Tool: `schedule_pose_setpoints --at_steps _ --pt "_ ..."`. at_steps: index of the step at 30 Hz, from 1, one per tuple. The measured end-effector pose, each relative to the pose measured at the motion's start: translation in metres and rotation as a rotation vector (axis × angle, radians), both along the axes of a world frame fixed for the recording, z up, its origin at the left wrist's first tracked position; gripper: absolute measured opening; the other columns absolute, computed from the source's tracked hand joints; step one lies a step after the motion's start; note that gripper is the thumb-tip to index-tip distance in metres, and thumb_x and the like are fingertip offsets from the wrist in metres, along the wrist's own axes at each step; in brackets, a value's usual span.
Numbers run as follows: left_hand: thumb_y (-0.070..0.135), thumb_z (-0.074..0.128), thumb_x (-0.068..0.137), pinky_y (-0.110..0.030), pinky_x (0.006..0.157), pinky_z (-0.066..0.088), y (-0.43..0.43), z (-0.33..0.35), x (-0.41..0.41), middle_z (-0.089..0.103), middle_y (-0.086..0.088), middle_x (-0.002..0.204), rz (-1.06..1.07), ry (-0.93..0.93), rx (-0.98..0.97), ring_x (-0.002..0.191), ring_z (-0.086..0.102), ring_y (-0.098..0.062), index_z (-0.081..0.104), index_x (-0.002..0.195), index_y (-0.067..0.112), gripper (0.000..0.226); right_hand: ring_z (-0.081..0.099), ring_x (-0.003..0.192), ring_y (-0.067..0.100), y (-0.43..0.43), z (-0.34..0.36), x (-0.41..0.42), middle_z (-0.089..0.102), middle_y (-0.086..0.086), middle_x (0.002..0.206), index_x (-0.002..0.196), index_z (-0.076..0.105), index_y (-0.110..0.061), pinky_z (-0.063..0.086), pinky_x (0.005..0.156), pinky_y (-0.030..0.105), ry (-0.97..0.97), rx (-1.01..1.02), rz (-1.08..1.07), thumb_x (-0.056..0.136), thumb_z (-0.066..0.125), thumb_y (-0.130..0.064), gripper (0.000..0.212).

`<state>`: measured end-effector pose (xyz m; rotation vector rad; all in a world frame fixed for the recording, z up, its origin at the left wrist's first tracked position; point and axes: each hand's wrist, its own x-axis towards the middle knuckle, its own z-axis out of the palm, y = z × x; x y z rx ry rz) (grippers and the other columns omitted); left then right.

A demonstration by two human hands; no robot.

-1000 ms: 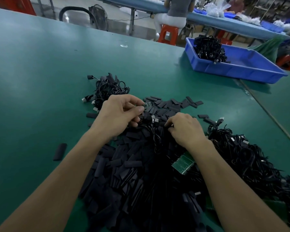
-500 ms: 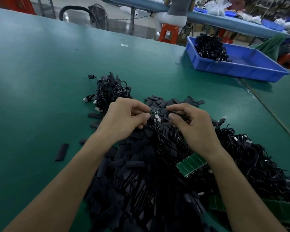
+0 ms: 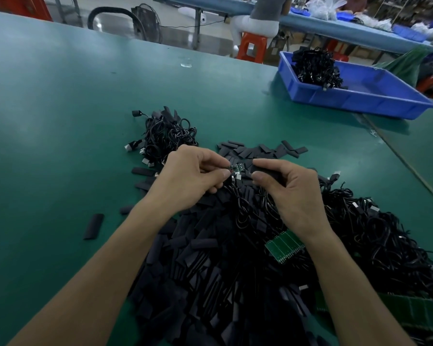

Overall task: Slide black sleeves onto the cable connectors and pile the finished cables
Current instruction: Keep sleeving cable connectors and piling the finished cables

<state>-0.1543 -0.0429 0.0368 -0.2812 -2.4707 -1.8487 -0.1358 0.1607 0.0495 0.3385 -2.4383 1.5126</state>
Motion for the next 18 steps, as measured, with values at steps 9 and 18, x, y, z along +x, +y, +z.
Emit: schedule_pose_setpoints --at_steps 9,18 --pt "0.014 0.076 0.088 -0.024 0.065 0.060 0.0044 0.0026 0.0033 0.075 0.000 0.073 -0.038 -0.002 -0.025 0.067 0.074 -0.020 0.075 0.093 0.022 0.009 0.071 0.077 0.002 0.0000 0.0009 0.0016 0.074 -0.014 0.082 0.100 0.072 -0.030 0.054 0.077 0.015 0.018 0.008 -0.005 0.085 0.077 -0.011 0.024" --pt "0.014 0.074 0.090 -0.020 0.062 0.055 0.0056 0.0053 0.0048 0.074 -0.002 0.071 -0.062 -0.010 -0.020 0.065 0.071 -0.014 0.076 0.091 0.024 0.010 0.073 0.082 0.004 0.0035 0.0028 0.0007 0.076 -0.015 0.087 0.103 0.070 -0.037 0.056 0.081 0.018 -0.032 -0.019 0.050 0.081 0.080 -0.017 0.031"
